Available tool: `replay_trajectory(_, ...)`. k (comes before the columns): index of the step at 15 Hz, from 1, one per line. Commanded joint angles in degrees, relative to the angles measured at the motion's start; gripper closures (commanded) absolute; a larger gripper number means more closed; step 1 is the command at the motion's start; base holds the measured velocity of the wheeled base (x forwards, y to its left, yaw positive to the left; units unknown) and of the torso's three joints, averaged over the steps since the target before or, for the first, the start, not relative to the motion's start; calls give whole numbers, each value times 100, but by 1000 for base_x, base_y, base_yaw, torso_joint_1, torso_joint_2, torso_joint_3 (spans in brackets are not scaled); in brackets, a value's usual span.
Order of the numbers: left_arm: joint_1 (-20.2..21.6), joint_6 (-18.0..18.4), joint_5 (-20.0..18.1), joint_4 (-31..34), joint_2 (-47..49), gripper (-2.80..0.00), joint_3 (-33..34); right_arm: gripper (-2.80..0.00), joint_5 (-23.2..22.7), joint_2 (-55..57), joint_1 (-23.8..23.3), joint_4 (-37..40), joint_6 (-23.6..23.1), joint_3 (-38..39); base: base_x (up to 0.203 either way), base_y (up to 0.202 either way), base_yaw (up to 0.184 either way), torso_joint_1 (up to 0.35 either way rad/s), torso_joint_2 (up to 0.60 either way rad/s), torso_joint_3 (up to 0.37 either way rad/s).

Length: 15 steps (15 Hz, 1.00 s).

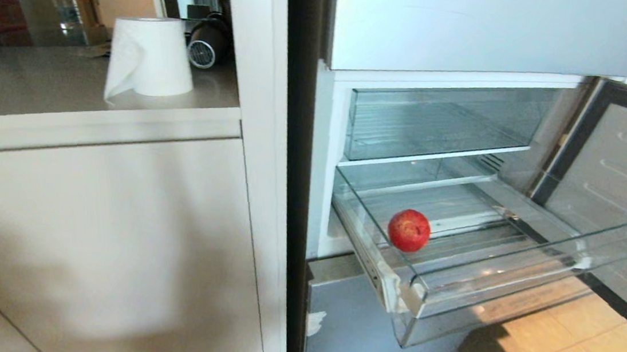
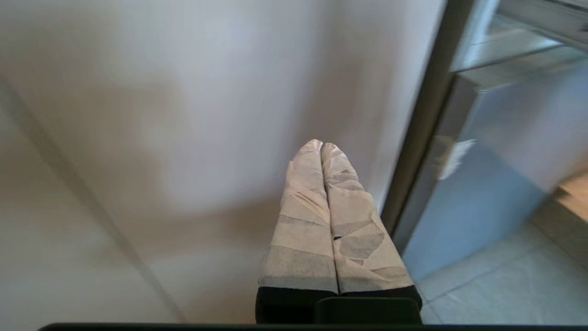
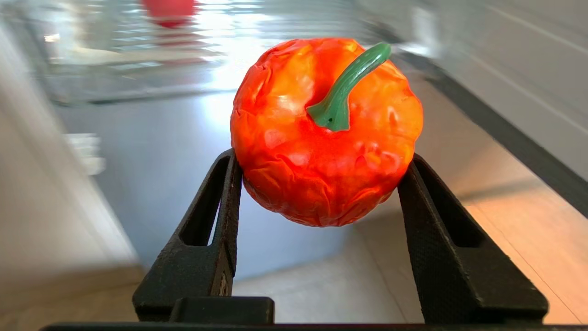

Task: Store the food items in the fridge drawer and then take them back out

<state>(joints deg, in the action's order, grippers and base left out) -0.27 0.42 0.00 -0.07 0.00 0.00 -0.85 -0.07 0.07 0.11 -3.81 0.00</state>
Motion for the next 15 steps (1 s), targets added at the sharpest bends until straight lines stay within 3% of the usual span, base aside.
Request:
replay_trajectory(1, 0, 2, 4, -2, 1, 0, 0, 0, -3, 15, 1, -2, 12, 9, 3, 7, -176, 2, 4, 2)
replay_trajectory(11, 0, 2, 0, -2, 2, 0, 0, 0, -11, 14, 1, -20, 57, 0, -1, 8, -174, 2, 3, 2)
replay_trajectory(15, 0, 2, 0, -2, 0, 0, 0, 0, 35, 191, -7, -26, 189, -5, -1, 2, -50, -1, 1, 1)
